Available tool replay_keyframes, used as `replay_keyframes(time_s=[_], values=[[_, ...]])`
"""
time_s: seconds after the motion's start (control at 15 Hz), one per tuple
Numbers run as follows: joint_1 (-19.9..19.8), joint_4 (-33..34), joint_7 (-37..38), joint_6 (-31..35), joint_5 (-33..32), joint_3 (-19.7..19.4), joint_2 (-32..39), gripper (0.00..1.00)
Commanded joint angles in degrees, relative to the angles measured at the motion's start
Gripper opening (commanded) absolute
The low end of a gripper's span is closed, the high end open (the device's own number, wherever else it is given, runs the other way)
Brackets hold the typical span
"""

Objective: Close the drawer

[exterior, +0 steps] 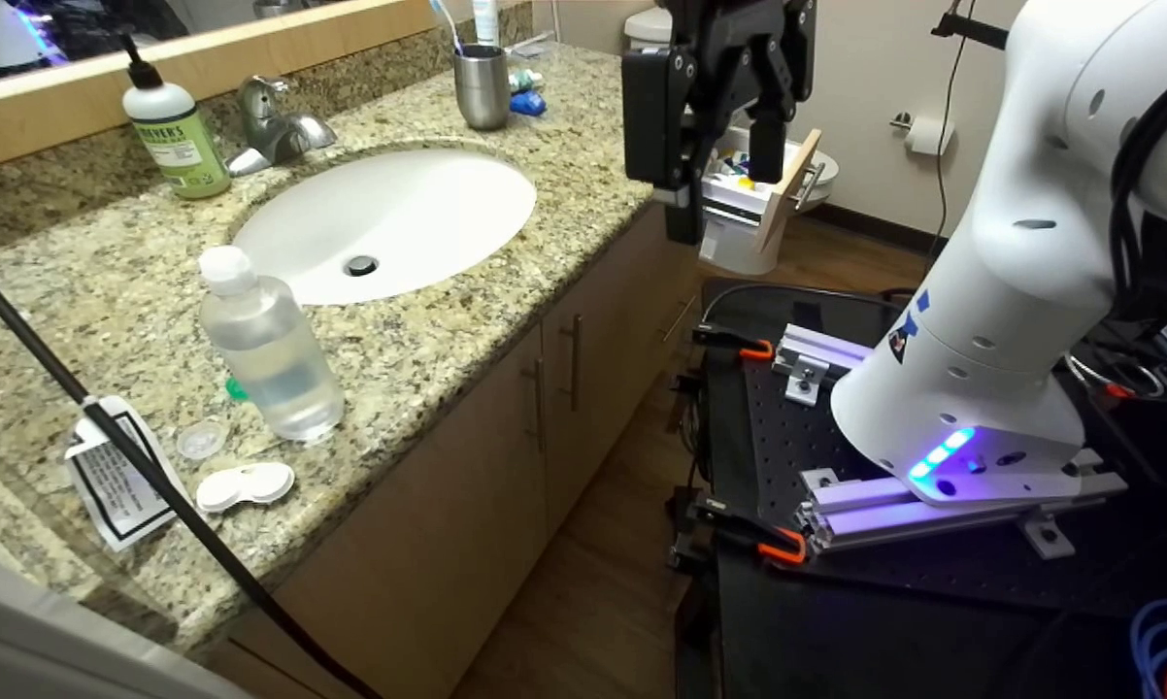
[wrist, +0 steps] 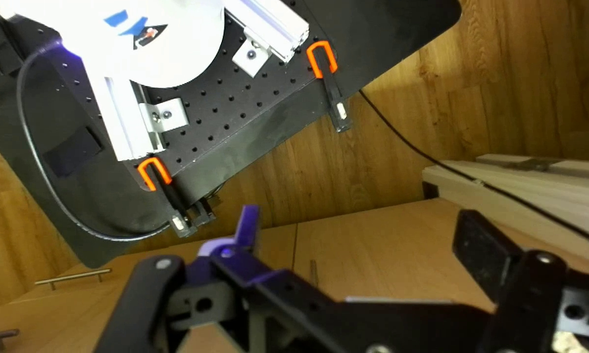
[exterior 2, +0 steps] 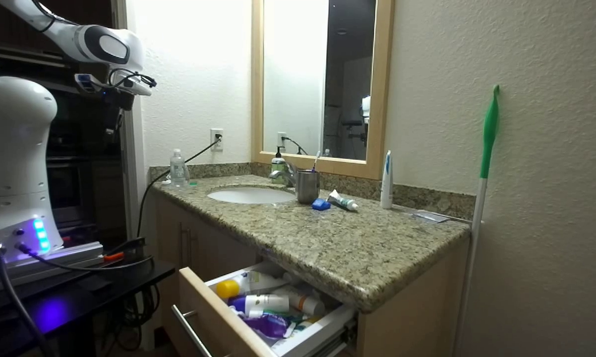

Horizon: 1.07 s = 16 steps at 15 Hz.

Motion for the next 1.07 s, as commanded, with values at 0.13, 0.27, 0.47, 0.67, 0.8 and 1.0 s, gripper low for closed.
replay_keyframes(time_s=[0.13, 0.27, 0.47, 0.67, 0.8, 1.0], values=[[-16.0, 0.3, 2.1, -0.4, -12.9, -5.3, 0.4, 1.00], [-21.4, 0.4, 2.8, -1.9, -17.2, -8.3, -0.8, 1.00], [-28.5, 0.7, 4.6, -4.7, -22.0, -12.2, -2.7, 1.00], [-35.1, -0.1, 7.1, -6.2, -27.1, -16.1, -4.9, 1.00], [-39.2, 0.0, 7.7, -7.9, -28.1, -19.2, -4.8, 1.00], [-39.1, 0.8, 6.5, -6.5, -27.1, -18.6, -3.4, 1.00]])
